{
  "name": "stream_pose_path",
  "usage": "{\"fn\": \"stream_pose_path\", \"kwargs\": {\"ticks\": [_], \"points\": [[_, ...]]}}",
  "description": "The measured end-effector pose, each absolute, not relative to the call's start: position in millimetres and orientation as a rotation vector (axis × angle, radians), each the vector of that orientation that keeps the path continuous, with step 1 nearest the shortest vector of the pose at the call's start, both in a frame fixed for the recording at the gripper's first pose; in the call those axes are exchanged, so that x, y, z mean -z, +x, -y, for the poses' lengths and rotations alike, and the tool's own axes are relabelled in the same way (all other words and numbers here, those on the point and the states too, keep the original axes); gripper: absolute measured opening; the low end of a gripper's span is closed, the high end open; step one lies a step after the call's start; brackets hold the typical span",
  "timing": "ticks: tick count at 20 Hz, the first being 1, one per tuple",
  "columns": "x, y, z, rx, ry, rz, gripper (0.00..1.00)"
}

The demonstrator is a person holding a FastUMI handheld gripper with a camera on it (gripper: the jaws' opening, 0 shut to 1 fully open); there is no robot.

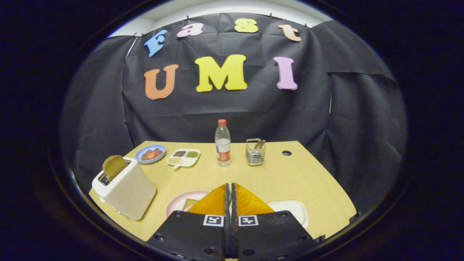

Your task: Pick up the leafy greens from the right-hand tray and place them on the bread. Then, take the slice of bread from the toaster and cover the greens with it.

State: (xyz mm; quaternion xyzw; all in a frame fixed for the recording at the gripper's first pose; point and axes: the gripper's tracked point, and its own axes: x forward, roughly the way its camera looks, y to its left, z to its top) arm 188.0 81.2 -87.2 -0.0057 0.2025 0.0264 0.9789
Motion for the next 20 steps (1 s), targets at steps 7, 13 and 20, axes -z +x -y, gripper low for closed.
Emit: {"fn": "stream_pose_path", "kwargs": {"ticks": [7,13,20], "points": [[110,192,-175,-0.189,0.016,-0.447,0.00],[147,210,-181,-0.201,0.057,-0.500,0.00],[200,234,-130,-0.118,0.049,-0.552,0.00]]}}
